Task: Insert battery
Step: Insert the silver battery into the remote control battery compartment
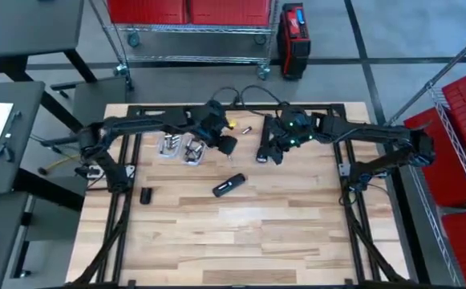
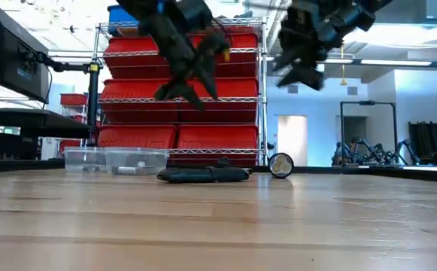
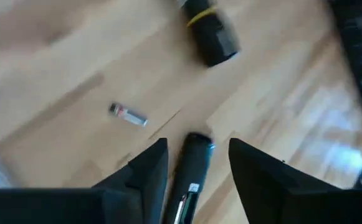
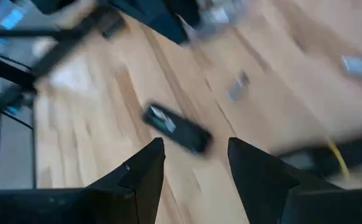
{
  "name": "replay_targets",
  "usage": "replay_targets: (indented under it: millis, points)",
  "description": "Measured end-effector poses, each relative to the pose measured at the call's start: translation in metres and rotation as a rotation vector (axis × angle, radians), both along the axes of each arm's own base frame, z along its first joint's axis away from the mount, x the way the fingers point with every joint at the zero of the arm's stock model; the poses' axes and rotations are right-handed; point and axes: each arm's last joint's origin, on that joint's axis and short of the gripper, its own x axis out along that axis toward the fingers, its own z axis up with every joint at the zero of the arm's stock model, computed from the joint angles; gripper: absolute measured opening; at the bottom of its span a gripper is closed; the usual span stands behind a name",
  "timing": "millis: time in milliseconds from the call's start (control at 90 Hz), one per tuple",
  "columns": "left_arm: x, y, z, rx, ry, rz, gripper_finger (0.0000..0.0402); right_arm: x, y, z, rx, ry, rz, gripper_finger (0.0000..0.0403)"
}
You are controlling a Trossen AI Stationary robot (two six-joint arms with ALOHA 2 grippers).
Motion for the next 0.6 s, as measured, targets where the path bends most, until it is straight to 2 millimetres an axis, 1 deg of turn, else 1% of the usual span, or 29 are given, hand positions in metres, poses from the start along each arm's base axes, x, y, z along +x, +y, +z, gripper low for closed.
replay_targets:
  millis: [178,322,456,533,600]
  points:
    - [0.02,0.001,-0.044,-0.05,0.094,0.054,0.0147,-0.016,0.001,-0.013,0.027,0.217,-0.07,0.0169]
    - [0.03,0.004,-0.073,-0.1,0.142,0.104,0.0146,-0.022,-0.001,-0.016,0.018,0.3,-0.168,0.0169]
    - [0.036,0.006,-0.09,-0.114,0.16,0.145,0.0146,-0.023,0.0,-0.017,0.011,0.319,-0.183,0.0169]
    - [0.035,0.007,-0.093,-0.085,0.179,0.183,0.0146,-0.023,0.0,-0.017,0.01,0.324,-0.179,0.0169]
    - [0.037,0.009,-0.095,-0.022,0.184,0.221,0.0146,-0.023,0.002,-0.017,0.005,0.324,-0.166,0.0169]
